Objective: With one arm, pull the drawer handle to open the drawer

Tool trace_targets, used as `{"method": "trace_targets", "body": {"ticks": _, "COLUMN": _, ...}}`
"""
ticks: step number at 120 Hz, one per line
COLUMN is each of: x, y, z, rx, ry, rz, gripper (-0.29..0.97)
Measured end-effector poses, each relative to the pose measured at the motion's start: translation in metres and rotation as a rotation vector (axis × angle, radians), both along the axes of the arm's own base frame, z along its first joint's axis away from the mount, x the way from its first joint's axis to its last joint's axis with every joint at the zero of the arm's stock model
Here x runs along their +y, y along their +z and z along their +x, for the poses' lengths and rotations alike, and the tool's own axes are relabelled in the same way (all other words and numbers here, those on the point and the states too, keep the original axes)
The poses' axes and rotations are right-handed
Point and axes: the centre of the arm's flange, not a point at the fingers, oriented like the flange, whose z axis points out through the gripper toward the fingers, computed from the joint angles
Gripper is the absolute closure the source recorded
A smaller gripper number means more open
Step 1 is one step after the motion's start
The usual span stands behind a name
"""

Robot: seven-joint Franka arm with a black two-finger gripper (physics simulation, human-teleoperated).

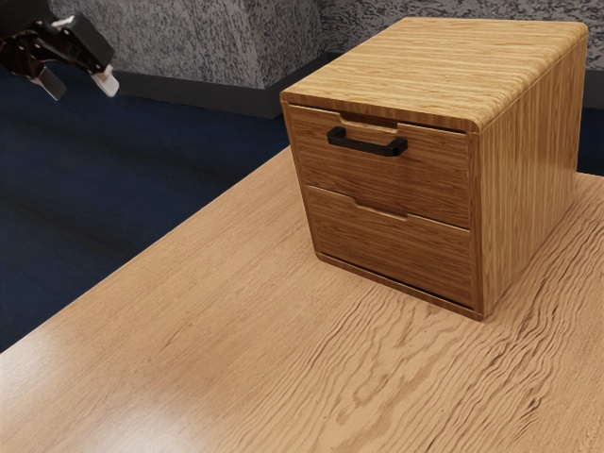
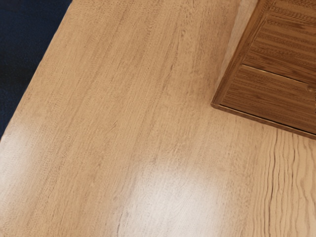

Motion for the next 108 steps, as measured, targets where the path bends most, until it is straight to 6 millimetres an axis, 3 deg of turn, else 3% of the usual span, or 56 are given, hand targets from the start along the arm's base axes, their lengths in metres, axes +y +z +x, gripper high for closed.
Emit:
{"method": "trace_targets", "body": {"ticks": 21, "x": -0.086, "y": 0.013, "z": 0.002, "rx": 0.011, "ry": -0.173, "rz": 0.068, "gripper": 0.02}}
{"method": "trace_targets", "body": {"ticks": 32, "x": -0.116, "y": 0.0, "z": 0.012, "rx": 0.073, "ry": -0.398, "rz": 0.143, "gripper": 0.02}}
{"method": "trace_targets", "body": {"ticks": 64, "x": -0.129, "y": -0.081, "z": 0.057, "rx": 0.228, "ry": -0.876, "rz": 0.264, "gripper": 0.02}}
{"method": "trace_targets", "body": {"ticks": 78, "x": -0.163, "y": -0.096, "z": 0.075, "rx": 0.229, "ry": -1.076, "rz": 0.363, "gripper": 0.02}}
{"method": "trace_targets", "body": {"ticks": 94, "x": -0.203, "y": -0.116, "z": 0.082, "rx": 0.234, "ry": -1.272, "rz": 0.48, "gripper": 0.02}}
{"method": "trace_targets", "body": {"ticks": 108, "x": -0.223, "y": -0.119, "z": 0.093, "rx": 0.199, "ry": -1.386, "rz": 0.605, "gripper": 0.02}}
